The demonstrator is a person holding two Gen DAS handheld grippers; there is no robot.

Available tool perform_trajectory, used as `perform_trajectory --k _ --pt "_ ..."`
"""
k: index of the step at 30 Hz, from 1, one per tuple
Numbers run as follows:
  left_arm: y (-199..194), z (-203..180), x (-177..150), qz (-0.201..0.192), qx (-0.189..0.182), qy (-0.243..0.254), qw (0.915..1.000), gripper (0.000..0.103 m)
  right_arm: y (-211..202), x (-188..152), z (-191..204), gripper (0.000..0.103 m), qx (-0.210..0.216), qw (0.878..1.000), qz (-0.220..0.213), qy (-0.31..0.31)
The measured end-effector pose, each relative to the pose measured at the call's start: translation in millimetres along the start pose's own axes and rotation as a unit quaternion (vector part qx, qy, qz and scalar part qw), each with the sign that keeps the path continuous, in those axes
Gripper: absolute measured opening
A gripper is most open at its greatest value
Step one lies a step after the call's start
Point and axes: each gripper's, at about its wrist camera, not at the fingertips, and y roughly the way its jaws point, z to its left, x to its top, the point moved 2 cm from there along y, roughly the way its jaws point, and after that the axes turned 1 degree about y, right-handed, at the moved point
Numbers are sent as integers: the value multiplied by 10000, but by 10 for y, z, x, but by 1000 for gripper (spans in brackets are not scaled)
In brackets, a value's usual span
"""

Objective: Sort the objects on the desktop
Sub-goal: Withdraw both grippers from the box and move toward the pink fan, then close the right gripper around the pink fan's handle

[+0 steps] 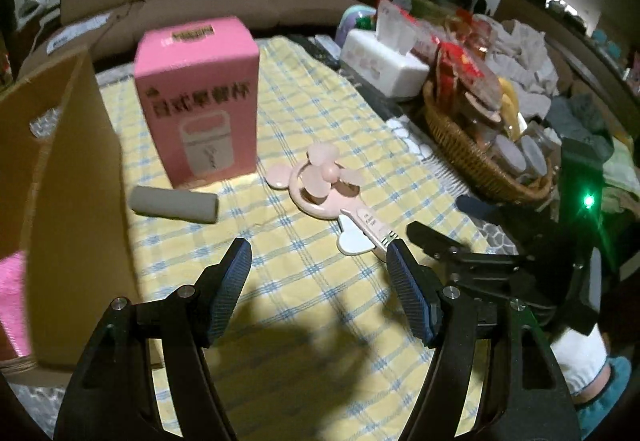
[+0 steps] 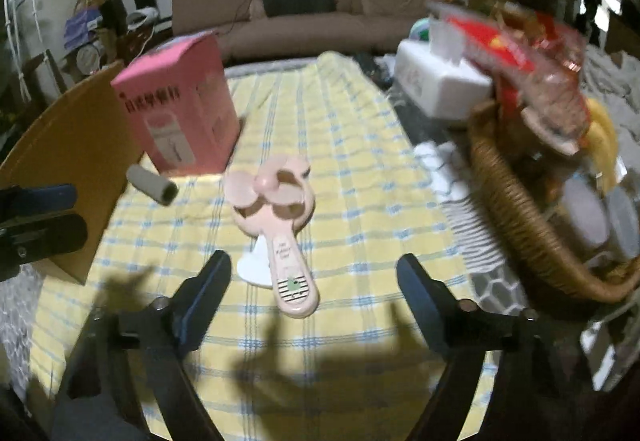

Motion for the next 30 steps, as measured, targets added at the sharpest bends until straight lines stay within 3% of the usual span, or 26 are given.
perform_trajectory --k 5,9,14,20,24,30 --pt "322 52 -94 262 -16 -117 9996 67 283 -70 -11 76 243 9992 290 88" --pt "511 108 -173 412 -36 -222 9989 67 480 -128 89 69 222 9982 513 -197" --pt "618 218 -208 517 -197 -487 9973 67 610 -180 127 69 322 9972 618 -273" --pt "644 293 -227 524 -222 -622 9964 67 633 -212 184 71 503 9960 649 -360" --pt "608 334 -230 490 -269 -712 9959 67 687 -157 245 77 537 9959 686 -239" --pt "575 369 -234 482 -270 -743 9957 67 808 -136 386 80 216 9954 763 -537"
